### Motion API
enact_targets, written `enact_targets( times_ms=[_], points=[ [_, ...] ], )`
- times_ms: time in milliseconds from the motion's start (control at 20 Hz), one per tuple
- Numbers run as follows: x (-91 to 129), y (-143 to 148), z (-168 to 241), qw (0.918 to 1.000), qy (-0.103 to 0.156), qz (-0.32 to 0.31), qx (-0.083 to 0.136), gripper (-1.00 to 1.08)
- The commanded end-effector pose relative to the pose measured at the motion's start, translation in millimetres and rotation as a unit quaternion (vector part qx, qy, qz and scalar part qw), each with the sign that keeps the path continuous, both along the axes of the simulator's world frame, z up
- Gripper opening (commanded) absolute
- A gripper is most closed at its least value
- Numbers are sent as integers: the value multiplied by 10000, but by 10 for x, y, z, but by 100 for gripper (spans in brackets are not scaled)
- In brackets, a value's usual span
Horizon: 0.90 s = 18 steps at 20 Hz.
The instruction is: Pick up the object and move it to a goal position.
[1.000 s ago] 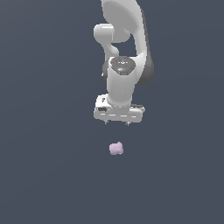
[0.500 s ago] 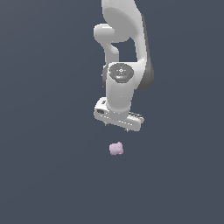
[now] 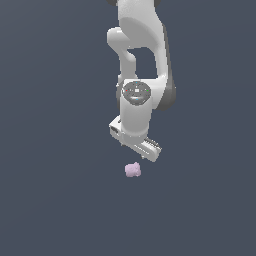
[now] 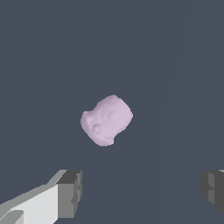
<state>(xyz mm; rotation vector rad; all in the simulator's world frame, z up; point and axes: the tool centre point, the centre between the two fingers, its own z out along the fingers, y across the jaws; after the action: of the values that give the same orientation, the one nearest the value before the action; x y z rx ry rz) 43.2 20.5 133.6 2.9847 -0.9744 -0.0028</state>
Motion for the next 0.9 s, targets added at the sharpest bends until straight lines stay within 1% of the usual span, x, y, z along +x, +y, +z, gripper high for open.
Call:
enact_targets(
  times_ms=[0,200,400,600,850],
  points=[
    [39,-3,-38,9993,3,-368,6,100],
    [100,-6,-98,9956,7,-938,13,100],
    [159,-8,-158,9887,9,-1502,16,100],
    [217,-8,-219,9786,10,-2058,17,100],
    [288,-6,-294,9618,8,-2737,14,100]
  ],
)
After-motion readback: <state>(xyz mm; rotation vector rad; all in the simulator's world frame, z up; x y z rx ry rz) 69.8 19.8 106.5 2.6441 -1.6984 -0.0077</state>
